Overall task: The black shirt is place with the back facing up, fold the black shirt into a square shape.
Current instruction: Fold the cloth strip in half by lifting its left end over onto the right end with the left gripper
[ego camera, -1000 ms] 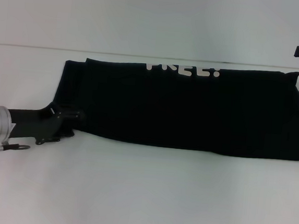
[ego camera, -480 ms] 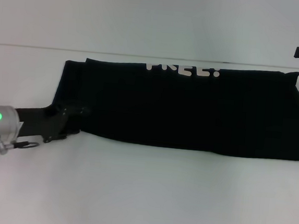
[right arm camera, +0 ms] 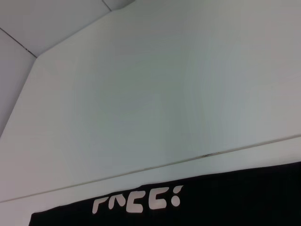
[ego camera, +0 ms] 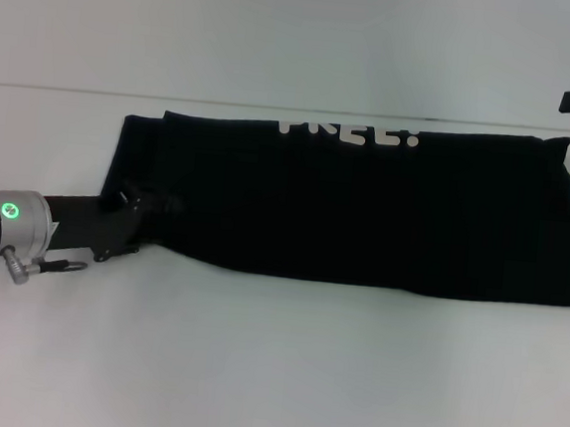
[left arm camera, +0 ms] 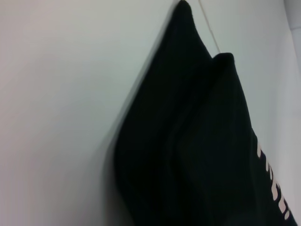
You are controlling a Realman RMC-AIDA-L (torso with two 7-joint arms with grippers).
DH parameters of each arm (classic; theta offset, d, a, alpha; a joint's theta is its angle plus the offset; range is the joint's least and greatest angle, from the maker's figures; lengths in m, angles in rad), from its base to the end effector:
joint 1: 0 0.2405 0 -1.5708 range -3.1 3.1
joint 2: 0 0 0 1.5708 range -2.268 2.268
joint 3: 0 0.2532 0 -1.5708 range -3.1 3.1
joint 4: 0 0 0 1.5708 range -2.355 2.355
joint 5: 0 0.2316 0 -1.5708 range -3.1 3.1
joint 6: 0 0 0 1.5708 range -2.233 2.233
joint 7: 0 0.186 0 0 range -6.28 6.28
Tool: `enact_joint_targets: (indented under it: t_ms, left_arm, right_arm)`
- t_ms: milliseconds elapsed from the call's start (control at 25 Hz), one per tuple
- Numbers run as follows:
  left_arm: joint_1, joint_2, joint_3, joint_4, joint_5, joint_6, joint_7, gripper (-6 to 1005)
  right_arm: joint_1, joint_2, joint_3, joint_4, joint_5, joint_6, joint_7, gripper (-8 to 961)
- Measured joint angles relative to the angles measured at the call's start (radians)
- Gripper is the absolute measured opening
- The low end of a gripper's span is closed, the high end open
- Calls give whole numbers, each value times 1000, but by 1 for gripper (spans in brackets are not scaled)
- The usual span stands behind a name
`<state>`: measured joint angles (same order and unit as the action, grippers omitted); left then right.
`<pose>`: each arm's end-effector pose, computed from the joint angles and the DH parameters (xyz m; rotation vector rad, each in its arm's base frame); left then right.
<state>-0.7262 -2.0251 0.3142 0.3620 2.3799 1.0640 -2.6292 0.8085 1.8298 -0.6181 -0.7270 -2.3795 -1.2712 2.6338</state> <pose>-0.3185 0.4273 -0.0488 -1.5445 -2.2610 -0.7283 0.2581 0.4943 0.1045 -1.9508 1.6466 0.4566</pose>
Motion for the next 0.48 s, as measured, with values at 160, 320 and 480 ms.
enact_joint_targets:
  t_ms: [160, 320, 480]
  left_arm:
    - [-1, 7, 13, 5, 12, 13, 6, 581]
    - [-2, 7, 16, 6, 17, 14, 7, 403]
    - [-2, 8, 17, 11, 26, 9, 11, 192]
  right_arm:
    - [0, -1, 0, 0, 7, -3, -2, 583]
    - [0, -1, 0, 0, 21, -7, -10, 580]
    - [-1, -2, 0, 0, 23, -11, -11, 576]
